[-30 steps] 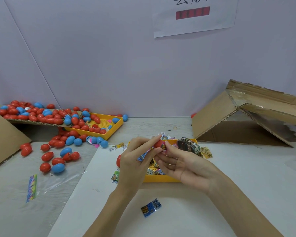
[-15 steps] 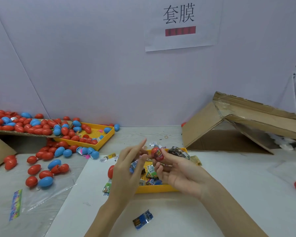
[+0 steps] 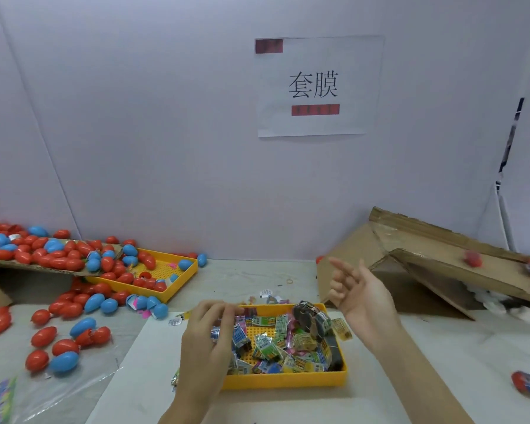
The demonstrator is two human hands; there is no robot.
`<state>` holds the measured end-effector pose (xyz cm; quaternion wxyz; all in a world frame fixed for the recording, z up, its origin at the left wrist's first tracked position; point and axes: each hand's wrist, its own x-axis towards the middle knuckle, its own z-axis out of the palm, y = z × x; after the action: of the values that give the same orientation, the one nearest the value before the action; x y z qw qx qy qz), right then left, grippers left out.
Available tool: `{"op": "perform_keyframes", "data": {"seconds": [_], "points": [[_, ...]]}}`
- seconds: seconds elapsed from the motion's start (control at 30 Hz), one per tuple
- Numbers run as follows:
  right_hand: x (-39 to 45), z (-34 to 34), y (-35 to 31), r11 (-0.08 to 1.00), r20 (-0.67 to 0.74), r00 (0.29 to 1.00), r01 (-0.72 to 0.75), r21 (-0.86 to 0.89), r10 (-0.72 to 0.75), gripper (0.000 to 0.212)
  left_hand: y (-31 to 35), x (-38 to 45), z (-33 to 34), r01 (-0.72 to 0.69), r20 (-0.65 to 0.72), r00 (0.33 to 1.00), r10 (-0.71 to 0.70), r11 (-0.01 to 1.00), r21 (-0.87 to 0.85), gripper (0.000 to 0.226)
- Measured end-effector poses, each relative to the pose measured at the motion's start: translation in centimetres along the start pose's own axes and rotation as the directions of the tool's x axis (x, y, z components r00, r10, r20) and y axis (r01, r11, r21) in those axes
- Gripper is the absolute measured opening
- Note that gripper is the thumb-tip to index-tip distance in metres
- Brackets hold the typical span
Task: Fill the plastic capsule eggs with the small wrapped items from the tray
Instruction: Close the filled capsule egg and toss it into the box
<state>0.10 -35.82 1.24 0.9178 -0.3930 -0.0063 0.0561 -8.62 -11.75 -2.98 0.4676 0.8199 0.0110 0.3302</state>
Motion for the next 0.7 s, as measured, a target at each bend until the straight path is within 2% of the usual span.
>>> {"op": "perform_keyframes", "data": {"seconds": [0.1, 0.17, 0.27, 0.33, 0.4, 0.53, 0.6, 0.7], "points": [[-1.0, 0.0, 4.3, 0.960, 0.045, 0.999, 0.024, -0.279, -0.012, 0.051, -0.6, 1.5, -0.1, 0.163, 0.004, 0.987, -0.163, 0.986, -0.016, 0.019], [-1.5, 0.6, 5.8, 0.868, 0.133, 0.991, 0.077, -0.491, -0.013, 0.049, -1.6, 3.9, -0.1, 0.194, 0.033, 0.980, -0.194, 0.981, 0.029, 0.014], [-1.8, 1.2, 6.7, 0.736, 0.222, 0.975, 0.137, -0.663, 0.019, 0.043, -4.4, 9.8, 0.7, 0.085, 0.138, 0.980, -0.141, 0.934, 0.348, 0.021], [-1.8, 1.3, 6.9, 0.681, 0.229, 0.973, 0.152, -0.716, 0.023, 0.044, -6.4, 14.2, 1.5, -0.019, 0.231, 0.962, -0.147, 0.806, 0.591, 0.034], [-1.7, 1.2, 7.1, 0.640, 0.243, 0.970, 0.174, -0.748, 0.021, 0.043, -8.5, 17.9, 2.1, -0.134, 0.295, 0.943, -0.153, 0.637, 0.759, 0.039], [-1.1, 0.9, 7.8, 0.600, 0.251, 0.968, 0.185, -0.778, 0.027, 0.039, -12.1, 21.8, 3.2, -0.278, 0.358, 0.908, -0.219, 0.324, 0.904, 0.042], [-0.8, 0.9, 7.8, 0.599, 0.247, 0.969, 0.185, -0.779, 0.023, 0.041, -13.5, 22.4, 3.9, -0.320, 0.374, 0.889, -0.265, 0.226, 0.920, 0.046], [-0.7, 1.1, 7.8, 0.595, 0.237, 0.971, 0.180, -0.783, 0.018, 0.042, -14.7, 22.4, 4.7, -0.346, 0.380, 0.897, -0.224, 0.178, 0.921, 0.045]]}}
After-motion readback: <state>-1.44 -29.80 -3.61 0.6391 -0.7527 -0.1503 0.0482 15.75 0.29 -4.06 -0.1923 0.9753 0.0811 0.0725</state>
